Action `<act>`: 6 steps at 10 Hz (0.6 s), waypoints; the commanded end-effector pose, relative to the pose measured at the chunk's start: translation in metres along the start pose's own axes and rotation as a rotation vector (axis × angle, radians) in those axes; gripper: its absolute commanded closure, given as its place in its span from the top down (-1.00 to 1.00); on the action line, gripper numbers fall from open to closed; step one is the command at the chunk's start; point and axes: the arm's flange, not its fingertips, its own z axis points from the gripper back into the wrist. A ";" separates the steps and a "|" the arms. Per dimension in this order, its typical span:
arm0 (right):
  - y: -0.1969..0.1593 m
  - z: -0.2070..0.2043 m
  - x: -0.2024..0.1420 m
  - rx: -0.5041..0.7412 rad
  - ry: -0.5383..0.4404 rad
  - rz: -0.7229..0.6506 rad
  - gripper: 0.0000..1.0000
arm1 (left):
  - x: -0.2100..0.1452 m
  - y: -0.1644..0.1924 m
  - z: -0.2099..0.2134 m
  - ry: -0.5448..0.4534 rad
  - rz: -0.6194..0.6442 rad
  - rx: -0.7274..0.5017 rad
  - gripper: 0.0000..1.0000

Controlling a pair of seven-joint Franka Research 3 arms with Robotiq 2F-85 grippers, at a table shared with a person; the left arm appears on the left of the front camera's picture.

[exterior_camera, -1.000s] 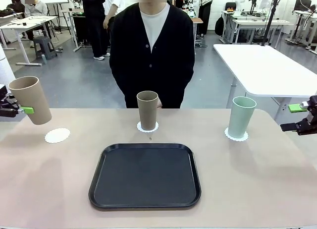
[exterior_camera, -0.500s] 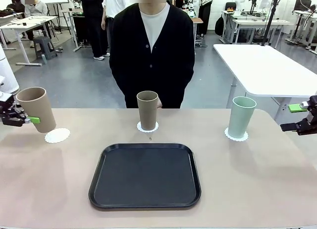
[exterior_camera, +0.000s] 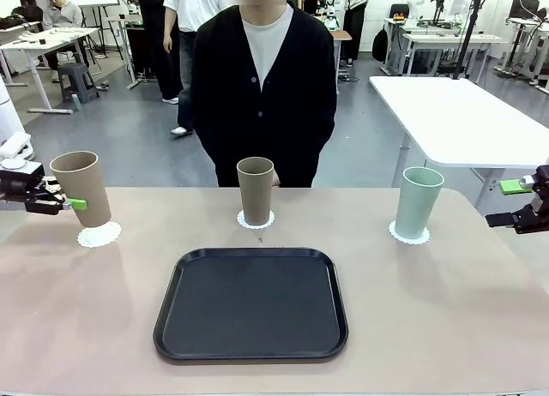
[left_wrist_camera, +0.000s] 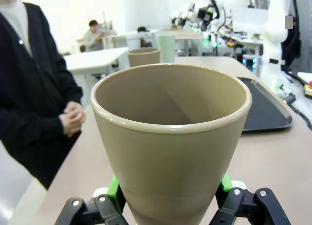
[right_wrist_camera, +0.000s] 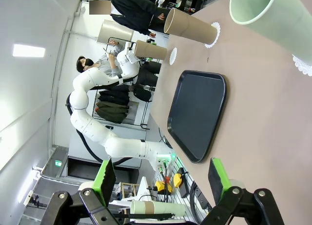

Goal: Place coasters on the table and set cups on them.
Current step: Take one Reusable plastic cup from the Flat Tray and place it on a coaster set by the human.

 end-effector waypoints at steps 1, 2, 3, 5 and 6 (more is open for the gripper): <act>0.000 -0.001 0.001 -0.002 0.001 0.001 1.00 | -0.002 0.015 0.004 -0.010 0.024 0.025 0.70; 0.000 -0.001 0.001 -0.002 0.001 0.001 1.00 | -0.008 0.017 0.005 -0.014 0.028 0.016 0.70; 0.000 -0.001 0.001 -0.002 0.001 0.001 1.00 | -0.012 0.016 0.007 -0.013 0.034 0.014 0.70; 0.000 -0.001 0.001 -0.002 0.001 0.001 1.00 | -0.020 0.010 0.011 -0.037 0.018 -0.022 0.70; 0.000 -0.001 0.001 -0.002 0.001 0.001 1.00 | -0.023 0.010 0.012 -0.043 0.009 -0.032 0.70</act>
